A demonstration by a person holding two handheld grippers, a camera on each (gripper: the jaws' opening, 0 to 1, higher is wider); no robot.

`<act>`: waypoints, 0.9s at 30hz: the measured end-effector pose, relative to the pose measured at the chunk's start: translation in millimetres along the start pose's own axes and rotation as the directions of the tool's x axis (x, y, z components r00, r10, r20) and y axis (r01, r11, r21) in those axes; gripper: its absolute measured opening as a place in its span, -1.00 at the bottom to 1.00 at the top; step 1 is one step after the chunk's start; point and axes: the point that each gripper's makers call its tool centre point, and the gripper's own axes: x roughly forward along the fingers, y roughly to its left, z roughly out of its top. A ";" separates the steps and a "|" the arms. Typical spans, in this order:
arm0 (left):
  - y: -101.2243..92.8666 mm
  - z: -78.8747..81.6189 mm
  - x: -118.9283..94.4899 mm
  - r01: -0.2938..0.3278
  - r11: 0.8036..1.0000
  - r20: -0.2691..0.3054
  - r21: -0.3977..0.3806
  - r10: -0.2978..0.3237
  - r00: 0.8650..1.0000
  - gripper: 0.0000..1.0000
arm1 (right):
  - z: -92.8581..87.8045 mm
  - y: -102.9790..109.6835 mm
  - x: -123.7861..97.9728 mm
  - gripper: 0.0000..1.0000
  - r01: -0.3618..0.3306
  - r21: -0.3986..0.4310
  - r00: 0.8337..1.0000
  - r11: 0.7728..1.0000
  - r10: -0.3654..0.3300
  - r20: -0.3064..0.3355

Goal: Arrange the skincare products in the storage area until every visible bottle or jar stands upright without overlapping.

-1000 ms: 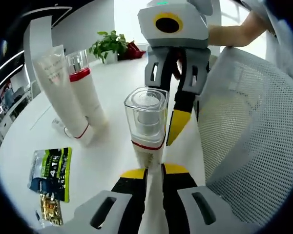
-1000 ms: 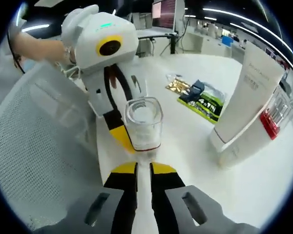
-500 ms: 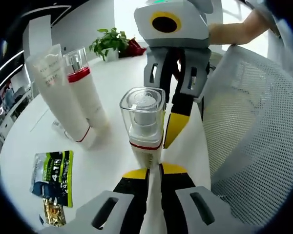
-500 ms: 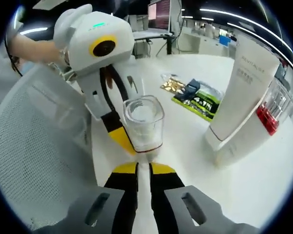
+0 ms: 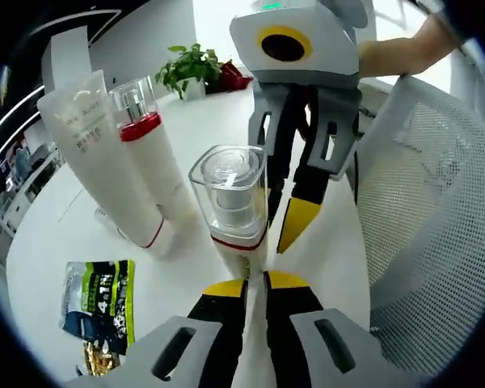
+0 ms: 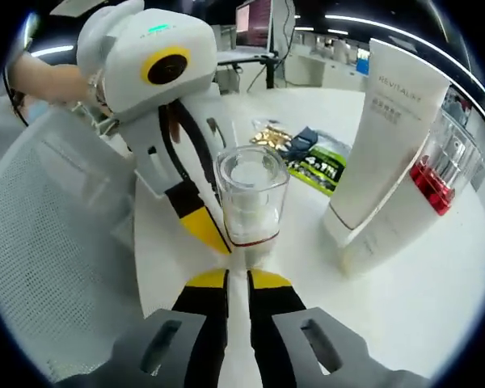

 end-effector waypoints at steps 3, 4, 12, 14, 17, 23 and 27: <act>3.3 3.0 2.2 -0.014 1.000 0.005 0.000 0.014 1.000 -0.80 | -0.3 -4.6 -0.6 -0.84 0.011 -0.004 1.000 1.000 -0.011 0.002; 5.7 4.3 3.2 -0.019 1.000 0.006 -0.003 0.020 1.000 -0.80 | -0.4 -7.0 -0.6 -0.84 0.015 -0.003 1.000 1.000 -0.015 0.003; 18.3 11.5 9.6 -0.049 0.999 0.018 -0.023 0.049 0.999 -0.83 | -1.8 -23.2 -1.2 -0.85 0.061 -0.004 0.998 0.998 -0.061 0.006; 21.9 13.0 10.8 -0.059 0.998 0.019 -0.030 0.060 0.998 -0.82 | -1.1 -27.5 -1.3 -0.85 0.071 0.002 0.997 0.997 -0.071 0.012; 25.7 14.7 11.9 -0.067 0.997 0.022 -0.038 0.067 0.997 -0.82 | -0.9 -32.8 -1.1 -0.85 0.083 0.010 0.996 0.996 -0.083 0.017; 29.5 18.0 13.4 -0.073 0.996 0.027 -0.047 0.075 0.997 -0.83 | -0.7 -43.0 -0.7 -0.83 0.102 0.021 0.994 0.995 -0.103 0.023; 31.3 18.9 15.3 -0.078 0.996 0.024 -0.053 0.079 0.997 -0.83 | -0.5 -46.7 -0.4 -0.85 0.119 0.023 0.993 0.993 -0.119 0.023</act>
